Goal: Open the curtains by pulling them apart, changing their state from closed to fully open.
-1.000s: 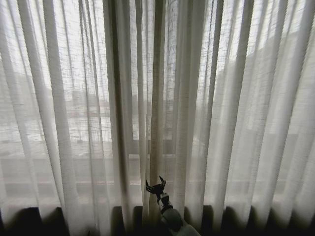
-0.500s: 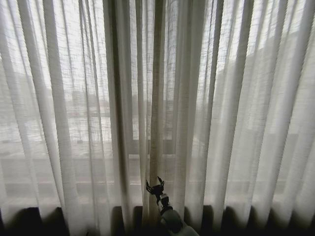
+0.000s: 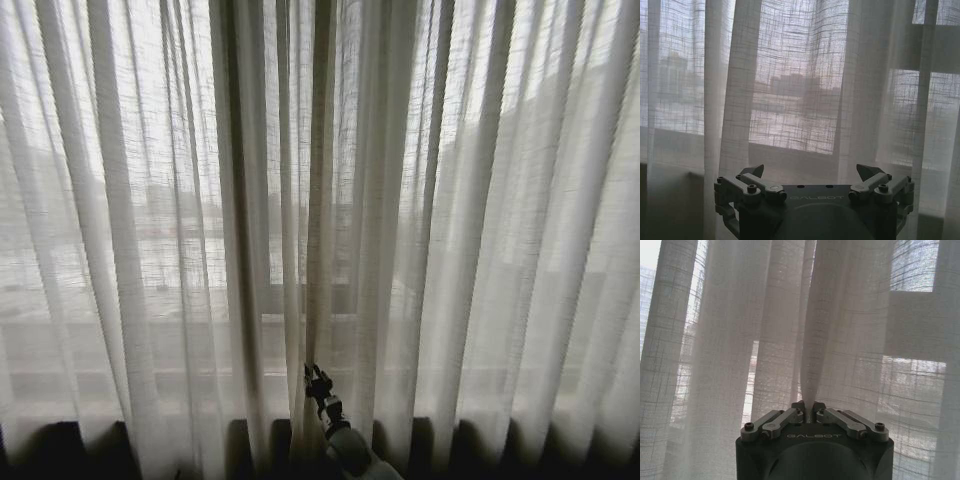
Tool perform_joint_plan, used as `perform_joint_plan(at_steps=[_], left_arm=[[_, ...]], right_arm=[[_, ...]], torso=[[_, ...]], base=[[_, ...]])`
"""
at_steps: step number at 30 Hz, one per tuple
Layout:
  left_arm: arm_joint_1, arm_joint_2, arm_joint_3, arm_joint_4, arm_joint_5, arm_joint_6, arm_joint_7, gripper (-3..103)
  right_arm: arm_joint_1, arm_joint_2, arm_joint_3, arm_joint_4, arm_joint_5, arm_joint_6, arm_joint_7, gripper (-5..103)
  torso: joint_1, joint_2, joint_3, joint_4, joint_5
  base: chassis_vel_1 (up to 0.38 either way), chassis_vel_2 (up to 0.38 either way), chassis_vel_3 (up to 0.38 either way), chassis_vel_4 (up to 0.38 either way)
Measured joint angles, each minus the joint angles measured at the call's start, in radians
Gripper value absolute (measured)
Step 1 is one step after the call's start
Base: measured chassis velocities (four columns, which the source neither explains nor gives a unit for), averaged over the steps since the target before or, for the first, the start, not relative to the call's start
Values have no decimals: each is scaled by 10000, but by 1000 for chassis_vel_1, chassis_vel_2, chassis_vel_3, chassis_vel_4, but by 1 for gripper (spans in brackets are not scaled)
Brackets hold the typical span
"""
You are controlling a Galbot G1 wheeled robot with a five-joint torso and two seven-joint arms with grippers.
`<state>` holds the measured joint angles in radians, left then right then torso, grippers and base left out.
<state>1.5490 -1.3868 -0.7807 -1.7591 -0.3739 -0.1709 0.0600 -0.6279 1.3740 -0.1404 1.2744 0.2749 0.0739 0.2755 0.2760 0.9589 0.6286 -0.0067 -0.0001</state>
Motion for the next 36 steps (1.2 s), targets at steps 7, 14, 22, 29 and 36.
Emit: perform_joint_plan(at_steps=[7, 14, 22, 29, 36], left_arm=[[-13, 49, 16, 39, -4, -1, 2, 100], [-28, 62, 86, 35, -5, 0, 5, 100], [46, 92, 52, 35, -20, -94, 12, 100], [133, 165, 18, 56, -96, -209, 24, 100], [140, 304, -2, 34, -267, -212, 28, 100]], right_arm=[[-503, 0, 421, 306, -276, 49, -66, 0], [-646, 0, 984, 362, -332, 102, -70, 0], [-183, 0, 1783, 271, -328, 97, 220, 0], [-43, 2, 2984, 215, -836, 80, 459, 0], [-72, 0, 3823, 31, -1524, 211, 460, 0]], torso=[[0, 0, 0, -1, 1], [0, 0, 1, -1, 1], [-1, 0, 1, 0, 1], [0, -1, 1, 0, 1], [0, -1, 1, -2, 1]], base=[[0, 0, 0, 0], [0, 0, 0, 0], [0, 0, 0, 0], [0, 0, 0, 0], [0, 0, 0, 0]])
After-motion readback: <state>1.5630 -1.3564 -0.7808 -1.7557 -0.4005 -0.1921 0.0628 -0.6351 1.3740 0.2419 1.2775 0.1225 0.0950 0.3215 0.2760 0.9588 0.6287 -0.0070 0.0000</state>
